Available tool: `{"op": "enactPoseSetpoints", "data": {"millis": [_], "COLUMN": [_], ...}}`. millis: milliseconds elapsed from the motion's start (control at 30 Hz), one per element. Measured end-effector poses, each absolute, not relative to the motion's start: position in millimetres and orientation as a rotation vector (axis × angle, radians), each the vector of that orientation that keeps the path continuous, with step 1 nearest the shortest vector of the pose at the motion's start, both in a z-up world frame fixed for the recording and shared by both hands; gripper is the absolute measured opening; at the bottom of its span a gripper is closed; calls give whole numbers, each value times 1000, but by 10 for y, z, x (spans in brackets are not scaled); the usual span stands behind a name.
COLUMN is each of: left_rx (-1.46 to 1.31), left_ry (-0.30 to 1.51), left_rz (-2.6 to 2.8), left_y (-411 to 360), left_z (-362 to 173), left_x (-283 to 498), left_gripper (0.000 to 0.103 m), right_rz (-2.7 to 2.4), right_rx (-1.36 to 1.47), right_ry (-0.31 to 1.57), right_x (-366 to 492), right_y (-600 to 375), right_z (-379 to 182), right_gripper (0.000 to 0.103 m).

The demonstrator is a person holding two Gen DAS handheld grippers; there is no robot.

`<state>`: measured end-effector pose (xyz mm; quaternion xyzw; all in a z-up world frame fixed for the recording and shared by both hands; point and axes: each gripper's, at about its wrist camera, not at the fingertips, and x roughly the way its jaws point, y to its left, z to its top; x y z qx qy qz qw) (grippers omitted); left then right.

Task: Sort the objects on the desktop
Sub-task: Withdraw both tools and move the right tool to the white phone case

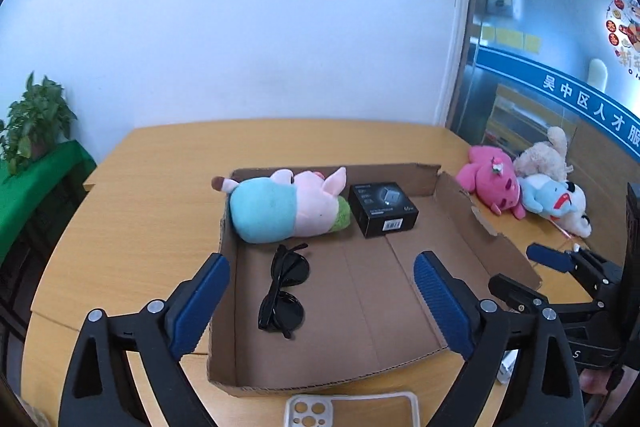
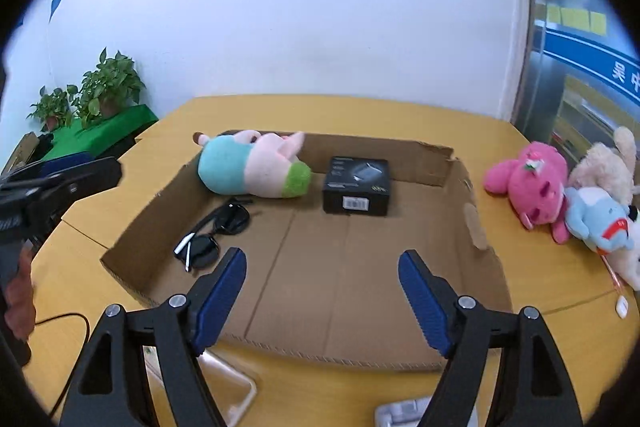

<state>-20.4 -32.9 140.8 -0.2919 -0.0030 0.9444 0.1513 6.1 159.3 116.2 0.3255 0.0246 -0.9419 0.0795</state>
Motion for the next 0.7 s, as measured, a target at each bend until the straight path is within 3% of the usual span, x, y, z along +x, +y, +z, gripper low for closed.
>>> {"op": "enactPoseSetpoints", "data": {"millis": [133,167,200,233,267,333,367,400,433,467,500,700], "left_rx": [-813,-826,-856,-891,-947,-1005,-999,-1004,-1023,-1037,-1029,-1095], "left_ry": [-56,-60,-59,-62,-80,-112,-108,-96,-90,-94,-108,-142], "left_rz": [2741,2740,2722,2694,2656,2629,2649,2673,2684,2682,2679,2605], "left_y": [-276,-277,-280,-288,-301,-344,-357,-374,-391,-413,-452,-686], "left_z": [1348,1319,1274,1234,1170,1072,1047,1022,994,971,952,699], "left_x": [2,25,31,28,-6,-16,13,43,55,66,91,172], "left_gripper": [92,78,62,23,8,9,14,24,48,75,80,81], "right_rz": [-2795,-2789,-2792,-2788,-2769,-2747,-2732,-2710,-2698,-2697,-2700,-2573], "right_rx": [986,985,991,1008,1030,1045,1045,1052,1062,1066,1058,1184], "right_ry": [65,63,62,55,37,28,15,-10,-30,-39,-41,4], "right_x": [175,216,258,293,289,318,331,340,346,359,386,556], "right_y": [1696,1721,1755,1787,1800,1815,1818,1824,1829,1830,1830,1614], "right_z": [1066,1050,1025,1000,963,917,906,891,873,852,836,473], "right_gripper": [77,60,27,12,7,7,12,34,52,82,85,85]}}
